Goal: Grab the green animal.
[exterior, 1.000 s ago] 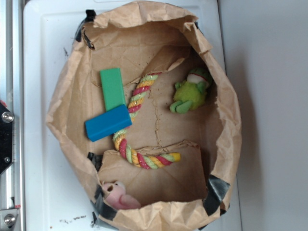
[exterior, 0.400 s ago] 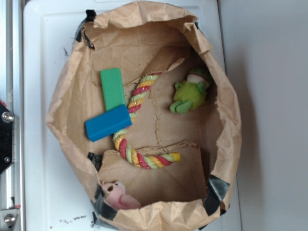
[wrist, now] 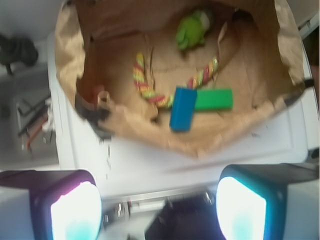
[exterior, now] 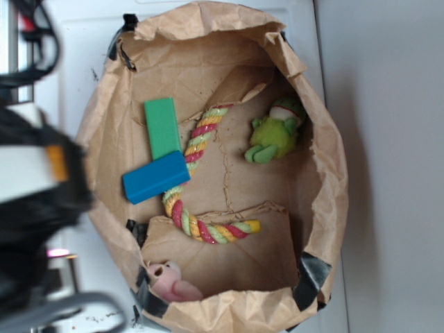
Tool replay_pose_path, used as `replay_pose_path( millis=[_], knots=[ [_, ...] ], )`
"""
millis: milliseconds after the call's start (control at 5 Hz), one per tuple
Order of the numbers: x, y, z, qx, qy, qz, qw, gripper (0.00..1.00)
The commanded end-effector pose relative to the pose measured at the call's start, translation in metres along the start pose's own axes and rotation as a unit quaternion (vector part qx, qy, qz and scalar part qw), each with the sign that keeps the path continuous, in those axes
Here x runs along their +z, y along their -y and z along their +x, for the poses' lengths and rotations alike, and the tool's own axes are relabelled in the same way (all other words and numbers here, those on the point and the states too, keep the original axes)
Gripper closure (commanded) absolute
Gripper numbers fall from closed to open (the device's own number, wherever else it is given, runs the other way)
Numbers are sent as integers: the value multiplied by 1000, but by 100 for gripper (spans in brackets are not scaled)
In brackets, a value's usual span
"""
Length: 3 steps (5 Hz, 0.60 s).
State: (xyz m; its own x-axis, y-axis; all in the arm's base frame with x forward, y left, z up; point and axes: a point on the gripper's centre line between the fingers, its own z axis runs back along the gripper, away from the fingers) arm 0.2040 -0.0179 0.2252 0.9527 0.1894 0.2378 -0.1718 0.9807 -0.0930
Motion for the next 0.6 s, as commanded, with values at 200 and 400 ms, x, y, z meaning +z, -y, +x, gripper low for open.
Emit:
replay_pose_path(
  millis=[200, 400],
  knots=[
    [-40, -17, 51, 117, 25, 6, 993, 0],
    [-50, -23, 61, 181, 41, 13, 982, 0]
  ],
)
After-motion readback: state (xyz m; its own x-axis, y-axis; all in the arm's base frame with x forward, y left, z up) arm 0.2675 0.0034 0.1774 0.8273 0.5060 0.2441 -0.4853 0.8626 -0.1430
